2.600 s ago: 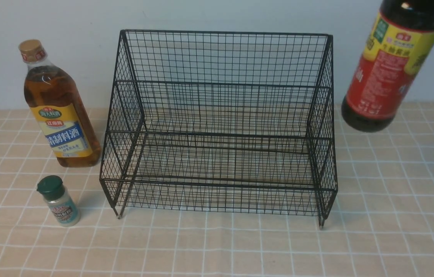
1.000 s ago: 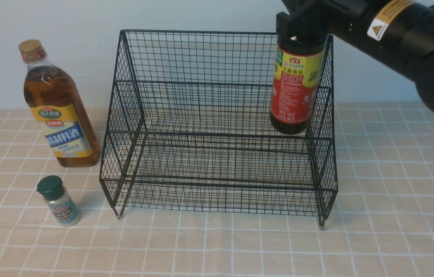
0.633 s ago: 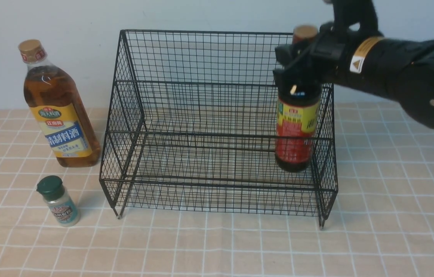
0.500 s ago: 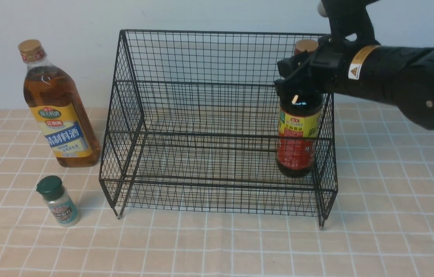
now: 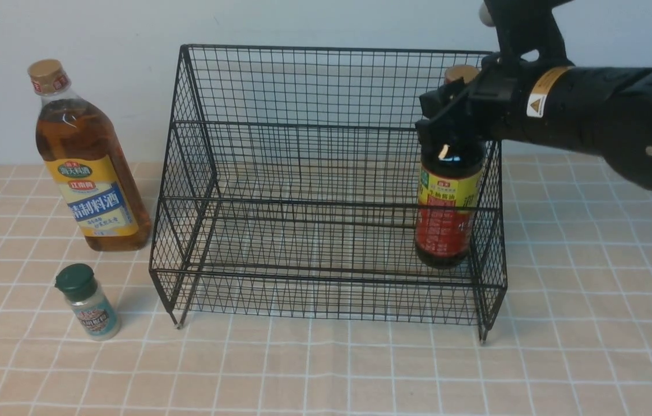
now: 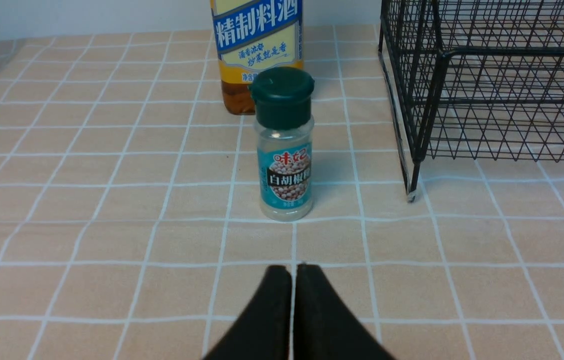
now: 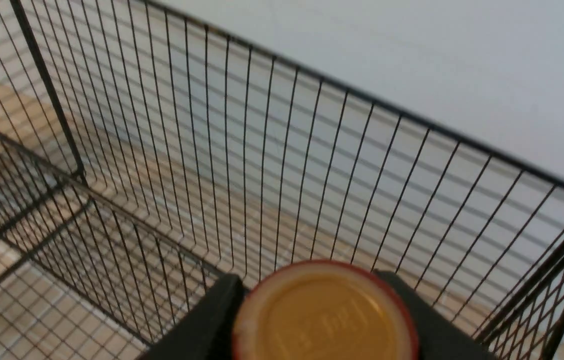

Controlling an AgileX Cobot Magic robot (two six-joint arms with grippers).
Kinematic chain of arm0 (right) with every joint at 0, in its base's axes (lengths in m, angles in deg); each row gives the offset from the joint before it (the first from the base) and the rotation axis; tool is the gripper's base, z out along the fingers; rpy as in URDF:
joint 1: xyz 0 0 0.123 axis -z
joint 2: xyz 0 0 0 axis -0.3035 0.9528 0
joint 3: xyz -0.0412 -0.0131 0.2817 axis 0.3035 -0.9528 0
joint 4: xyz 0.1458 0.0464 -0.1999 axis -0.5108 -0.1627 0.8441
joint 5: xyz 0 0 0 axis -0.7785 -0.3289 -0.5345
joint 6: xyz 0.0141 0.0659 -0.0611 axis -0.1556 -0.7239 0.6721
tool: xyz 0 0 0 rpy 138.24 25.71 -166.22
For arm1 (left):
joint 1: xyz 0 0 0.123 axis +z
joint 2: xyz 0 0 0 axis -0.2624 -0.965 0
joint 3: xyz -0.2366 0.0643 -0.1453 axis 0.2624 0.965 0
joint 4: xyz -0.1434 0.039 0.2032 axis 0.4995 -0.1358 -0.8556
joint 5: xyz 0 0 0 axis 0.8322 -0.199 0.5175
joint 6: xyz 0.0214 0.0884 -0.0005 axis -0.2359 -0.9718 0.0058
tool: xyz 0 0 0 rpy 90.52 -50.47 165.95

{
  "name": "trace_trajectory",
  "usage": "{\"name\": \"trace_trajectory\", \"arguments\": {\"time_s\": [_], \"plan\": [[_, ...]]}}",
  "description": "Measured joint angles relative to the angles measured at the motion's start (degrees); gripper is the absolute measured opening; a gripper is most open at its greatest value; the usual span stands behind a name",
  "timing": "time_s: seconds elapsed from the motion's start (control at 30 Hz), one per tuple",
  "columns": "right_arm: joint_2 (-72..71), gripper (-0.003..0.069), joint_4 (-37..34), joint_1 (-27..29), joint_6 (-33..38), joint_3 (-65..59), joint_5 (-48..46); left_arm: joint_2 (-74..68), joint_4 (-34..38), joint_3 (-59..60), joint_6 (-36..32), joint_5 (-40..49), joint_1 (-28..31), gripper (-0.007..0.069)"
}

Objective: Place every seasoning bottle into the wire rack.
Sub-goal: Use the left arm to grab the condiment bottle closest to it

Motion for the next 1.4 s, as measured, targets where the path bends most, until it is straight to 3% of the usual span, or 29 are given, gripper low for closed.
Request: {"name": "trace_trajectory", "arguments": {"time_s": [0.23, 0.5, 0.67, 0.83, 0.93, 1.07, 1.4], "plan": [[-1.4, 0.0454, 0.0, 0.0, 0.0, 0.3, -0.4, 0.0, 0.0, 0.0, 0.0, 0.0, 0.0, -0.0007], [-10.5, 0.0461, 0.0, 0.0, 0.0, 0.3, -3.9, 0.0, 0.0, 0.0, 0.0, 0.0, 0.0, -0.0007], [-21.6, 0.0449, -1.1, 0.0, -0.4, 0.3, -14.0, 0.0, 0.0, 0.0, 0.0, 0.0, 0.0, -0.0007], [-32.7, 0.0344, -2.0, 0.0, -1.3, 0.4, -26.9, 0.0, 0.0, 0.0, 0.0, 0.0, 0.0, -0.0007], [-38.6, 0.0197, -3.1, 0.0, -1.4, 0.5, -35.1, 0.0, 0.0, 0.0, 0.0, 0.0, 0.0, -0.0007], [-46.2, 0.0026, -7.5, 0.0, -1.7, -3.1, -38.5, 0.0, 0.0, 0.0, 0.0, 0.0, 0.0, -0.0007], [-63.9, -0.0012, -18.5, 0.0, -1.9, -19.2, -29.6, 0.0, 0.0, 0.0, 0.0, 0.0, 0.0, -0.0007]]}}
